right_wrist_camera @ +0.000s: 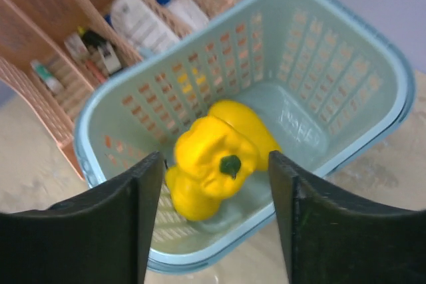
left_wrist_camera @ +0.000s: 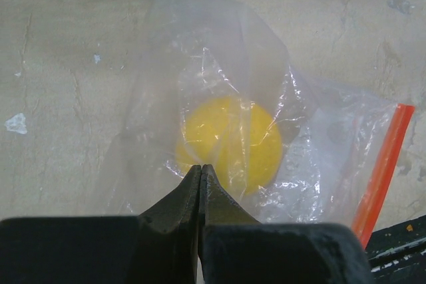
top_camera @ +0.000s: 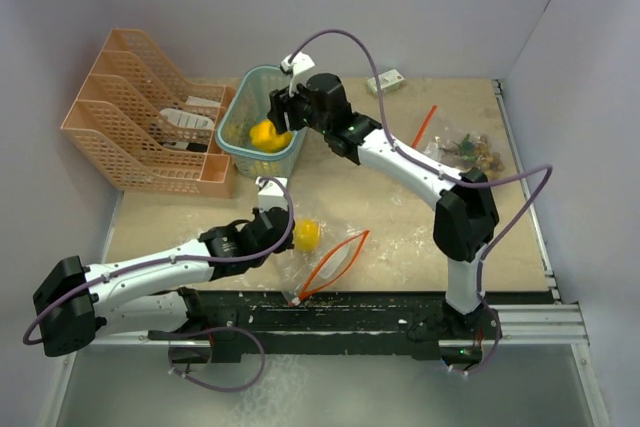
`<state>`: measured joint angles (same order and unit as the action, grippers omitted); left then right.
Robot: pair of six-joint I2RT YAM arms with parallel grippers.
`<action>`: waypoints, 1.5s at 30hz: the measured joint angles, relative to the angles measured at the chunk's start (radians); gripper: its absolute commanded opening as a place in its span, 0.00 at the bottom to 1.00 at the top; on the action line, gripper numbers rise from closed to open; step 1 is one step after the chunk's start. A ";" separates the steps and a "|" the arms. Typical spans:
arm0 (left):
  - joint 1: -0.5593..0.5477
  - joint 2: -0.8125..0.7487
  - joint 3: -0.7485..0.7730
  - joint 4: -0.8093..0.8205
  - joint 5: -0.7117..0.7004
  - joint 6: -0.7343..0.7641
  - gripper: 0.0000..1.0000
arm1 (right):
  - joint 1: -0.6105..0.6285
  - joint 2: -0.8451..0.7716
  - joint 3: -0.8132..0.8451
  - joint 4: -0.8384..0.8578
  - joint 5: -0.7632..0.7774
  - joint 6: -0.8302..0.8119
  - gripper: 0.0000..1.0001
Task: Open the zip-top bag and remove the fake food
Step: Place the fake vegetable in the bin, then pick up the fake fruit from the zipper food storage bag.
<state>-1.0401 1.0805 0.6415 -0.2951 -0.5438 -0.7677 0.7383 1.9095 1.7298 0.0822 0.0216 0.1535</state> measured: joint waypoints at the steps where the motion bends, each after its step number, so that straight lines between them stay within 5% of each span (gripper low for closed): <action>1: 0.000 0.000 0.000 -0.010 -0.002 0.000 0.00 | 0.000 0.013 -0.005 -0.010 -0.003 0.002 0.70; 6: 0.000 -0.016 0.000 -0.048 -0.017 0.000 0.00 | 0.000 -0.097 -0.224 0.013 -0.014 0.009 0.60; 17: 0.007 0.116 0.056 -0.005 -0.015 0.020 0.00 | 0.000 -0.848 -1.040 0.299 -0.067 0.180 0.15; 26: 0.054 0.222 0.153 0.021 0.029 0.055 0.00 | 0.000 -1.088 -1.459 0.370 -0.195 0.386 0.05; 45: 0.123 0.241 0.188 0.025 0.130 0.054 0.00 | 0.000 -0.811 -1.514 0.591 -0.265 0.446 0.03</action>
<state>-0.9173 1.3220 0.8299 -0.2699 -0.4141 -0.7139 0.7383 1.0988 0.2161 0.6731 -0.2432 0.5995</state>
